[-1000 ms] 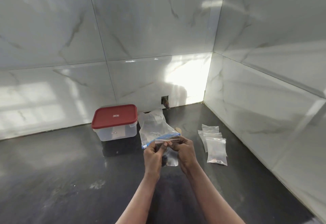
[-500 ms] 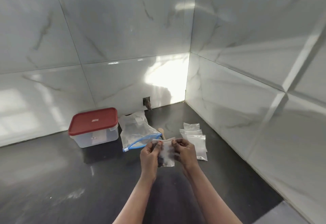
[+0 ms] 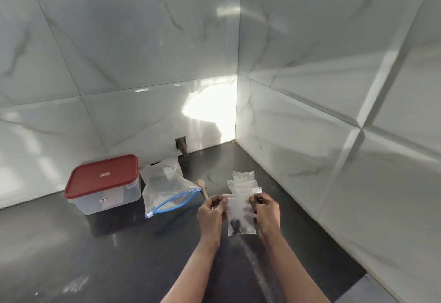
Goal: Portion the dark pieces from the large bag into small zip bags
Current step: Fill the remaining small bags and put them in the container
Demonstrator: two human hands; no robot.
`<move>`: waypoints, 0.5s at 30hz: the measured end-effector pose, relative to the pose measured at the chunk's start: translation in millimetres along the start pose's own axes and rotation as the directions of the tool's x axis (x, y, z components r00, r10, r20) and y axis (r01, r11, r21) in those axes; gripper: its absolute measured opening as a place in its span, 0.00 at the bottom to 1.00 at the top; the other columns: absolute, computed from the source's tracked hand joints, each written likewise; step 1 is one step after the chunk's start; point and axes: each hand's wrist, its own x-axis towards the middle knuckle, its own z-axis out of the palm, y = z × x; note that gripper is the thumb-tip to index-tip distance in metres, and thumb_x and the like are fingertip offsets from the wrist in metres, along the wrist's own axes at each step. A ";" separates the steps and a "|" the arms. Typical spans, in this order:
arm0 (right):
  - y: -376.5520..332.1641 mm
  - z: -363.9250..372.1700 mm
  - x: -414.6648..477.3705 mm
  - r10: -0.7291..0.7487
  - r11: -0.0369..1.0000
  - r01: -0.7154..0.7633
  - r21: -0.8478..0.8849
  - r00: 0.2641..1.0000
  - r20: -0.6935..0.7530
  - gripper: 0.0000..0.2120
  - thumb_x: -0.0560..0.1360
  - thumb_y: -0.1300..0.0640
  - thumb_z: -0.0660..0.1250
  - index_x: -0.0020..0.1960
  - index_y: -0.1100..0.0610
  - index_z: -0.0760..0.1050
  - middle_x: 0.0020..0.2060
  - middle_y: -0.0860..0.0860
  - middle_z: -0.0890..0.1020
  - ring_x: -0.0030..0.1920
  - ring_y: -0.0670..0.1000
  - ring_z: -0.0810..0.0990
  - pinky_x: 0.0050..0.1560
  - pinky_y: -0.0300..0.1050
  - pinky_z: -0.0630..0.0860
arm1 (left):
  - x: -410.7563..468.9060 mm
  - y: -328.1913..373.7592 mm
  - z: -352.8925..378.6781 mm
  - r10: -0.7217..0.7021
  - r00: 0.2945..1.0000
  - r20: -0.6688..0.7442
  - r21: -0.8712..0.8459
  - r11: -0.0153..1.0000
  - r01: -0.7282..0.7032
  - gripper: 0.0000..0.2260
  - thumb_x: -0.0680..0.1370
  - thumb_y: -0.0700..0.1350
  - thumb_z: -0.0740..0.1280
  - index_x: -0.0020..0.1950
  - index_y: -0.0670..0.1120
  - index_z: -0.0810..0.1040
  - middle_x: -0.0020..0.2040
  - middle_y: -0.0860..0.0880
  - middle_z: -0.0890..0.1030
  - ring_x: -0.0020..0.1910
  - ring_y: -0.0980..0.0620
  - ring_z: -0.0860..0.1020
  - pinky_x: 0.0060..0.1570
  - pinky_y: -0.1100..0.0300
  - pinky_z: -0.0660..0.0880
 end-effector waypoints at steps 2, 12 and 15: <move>-2.2 -7.7 7.3 -0.003 1.000 0.003 -0.017 1.000 -0.030 0.10 0.73 0.63 0.70 0.35 0.54 0.79 0.35 0.52 0.82 0.36 0.52 0.77 0.42 0.49 0.74 | 2.8 1.6 9.4 -0.015 1.000 0.004 0.024 1.000 0.015 0.07 0.74 0.35 0.70 0.36 0.44 0.79 0.32 0.48 0.80 0.34 0.51 0.76 0.39 0.56 0.76; 7.7 -23.9 36.8 0.019 0.983 -0.042 -0.180 0.992 -0.128 0.09 0.75 0.63 0.65 0.37 0.56 0.77 0.31 0.50 0.77 0.32 0.49 0.72 0.33 0.42 0.70 | 24.2 -11.0 42.6 0.051 0.997 0.060 0.479 0.875 -0.073 0.06 0.75 0.40 0.67 0.38 0.47 0.79 0.34 0.51 0.80 0.36 0.52 0.76 0.45 0.56 0.74; 6.6 -24.6 39.5 -0.026 0.967 -0.017 -0.256 0.986 -0.164 0.08 0.75 0.66 0.64 0.38 0.59 0.77 0.31 0.51 0.77 0.31 0.48 0.71 0.29 0.37 0.68 | 26.6 -14.9 50.1 0.083 0.993 0.081 0.582 0.805 -0.115 0.06 0.76 0.38 0.64 0.41 0.45 0.79 0.35 0.49 0.79 0.38 0.50 0.75 0.40 0.60 0.68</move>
